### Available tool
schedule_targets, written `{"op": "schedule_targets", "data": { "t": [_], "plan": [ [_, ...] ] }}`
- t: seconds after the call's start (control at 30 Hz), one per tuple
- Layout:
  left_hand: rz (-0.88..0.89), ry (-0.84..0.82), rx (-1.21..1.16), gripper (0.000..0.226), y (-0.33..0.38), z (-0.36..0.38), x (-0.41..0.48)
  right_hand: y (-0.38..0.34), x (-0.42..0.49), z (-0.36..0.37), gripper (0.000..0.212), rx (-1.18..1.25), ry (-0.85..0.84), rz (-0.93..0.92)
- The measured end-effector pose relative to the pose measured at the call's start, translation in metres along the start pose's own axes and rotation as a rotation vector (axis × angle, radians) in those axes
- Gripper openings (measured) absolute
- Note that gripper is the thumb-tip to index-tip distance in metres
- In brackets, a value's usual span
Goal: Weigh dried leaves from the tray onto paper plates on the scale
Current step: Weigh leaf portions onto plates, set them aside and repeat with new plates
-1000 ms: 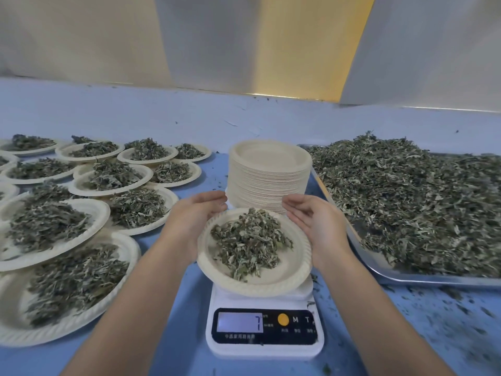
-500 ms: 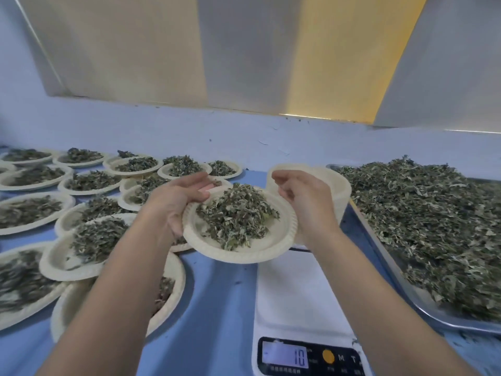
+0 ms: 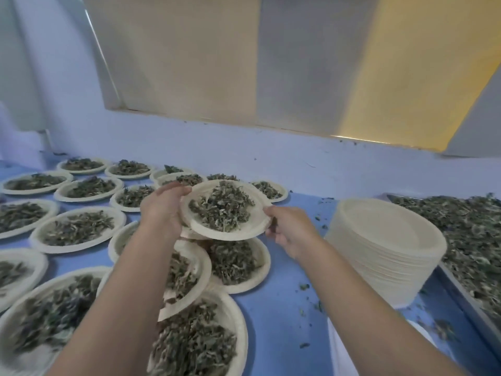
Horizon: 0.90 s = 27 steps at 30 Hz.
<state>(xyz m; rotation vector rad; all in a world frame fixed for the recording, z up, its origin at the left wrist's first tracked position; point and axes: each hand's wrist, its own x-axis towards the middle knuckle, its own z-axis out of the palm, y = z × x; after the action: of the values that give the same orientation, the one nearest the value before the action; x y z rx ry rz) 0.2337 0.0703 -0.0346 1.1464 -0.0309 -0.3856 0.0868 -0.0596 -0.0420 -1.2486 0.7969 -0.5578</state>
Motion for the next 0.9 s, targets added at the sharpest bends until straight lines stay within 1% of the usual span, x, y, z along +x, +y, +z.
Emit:
{"op": "schedule_targets", "data": {
  "t": [0.1, 0.13, 0.17, 0.23, 0.3, 0.37, 0.43, 0.53, 0.6, 0.67, 0.73, 0.8, 0.9],
  "plan": [
    [-0.028, 0.005, 0.072, 0.032, 0.003, -0.015, 0.020, 0.000, 0.026, 0.028, 0.010, 0.045, 0.022, 0.008],
    [-0.045, -0.004, 0.105, 0.031, 0.004, -0.021, 0.027, 0.001, 0.034, 0.037, 0.007, 0.053, 0.016, 0.014],
    [-0.058, -0.006, 0.128, 0.025, 0.005, -0.026, 0.032, 0.001, 0.039, 0.048, 0.005, 0.061, 0.005, 0.021],
    [-0.069, 0.015, 0.153, 0.015, 0.007, -0.035, 0.042, 0.004, 0.049, 0.067, 0.013, 0.066, -0.008, 0.030],
    [-0.049, 0.062, 0.167, 0.016, 0.011, -0.042, 0.051, 0.007, 0.055, 0.086, 0.023, 0.064, -0.012, 0.038],
    [-0.029, 0.129, 0.141, 0.017, 0.016, -0.050, 0.059, 0.009, 0.059, 0.105, 0.024, 0.069, -0.024, 0.052],
    [-0.050, 0.185, 0.091, 0.019, 0.021, -0.061, 0.069, 0.009, 0.061, 0.122, 0.022, 0.076, -0.051, 0.064],
    [-0.103, 0.231, 0.021, 0.019, 0.024, -0.079, 0.086, 0.011, 0.066, 0.143, 0.013, 0.052, -0.108, 0.052],
    [-0.134, 0.270, -0.035, 0.022, 0.021, -0.090, 0.097, 0.014, 0.068, 0.151, 0.013, 0.002, -0.061, 0.016],
    [-0.163, 0.293, -0.071, 0.030, 0.017, -0.098, 0.105, 0.018, 0.070, 0.153, 0.018, 0.007, -0.011, -0.036],
    [-0.166, 0.312, -0.112, 0.033, 0.013, -0.102, 0.111, 0.022, 0.070, 0.152, 0.021, 0.025, -0.009, -0.052],
    [-0.175, 0.351, -0.159, 0.027, 0.009, -0.106, 0.116, 0.024, 0.068, 0.148, 0.022, 0.073, -0.023, -0.042],
    [-0.155, 0.402, -0.146, 0.024, 0.002, -0.109, 0.119, 0.024, 0.066, 0.145, 0.021, 0.115, -0.021, -0.042]
  ]
}}
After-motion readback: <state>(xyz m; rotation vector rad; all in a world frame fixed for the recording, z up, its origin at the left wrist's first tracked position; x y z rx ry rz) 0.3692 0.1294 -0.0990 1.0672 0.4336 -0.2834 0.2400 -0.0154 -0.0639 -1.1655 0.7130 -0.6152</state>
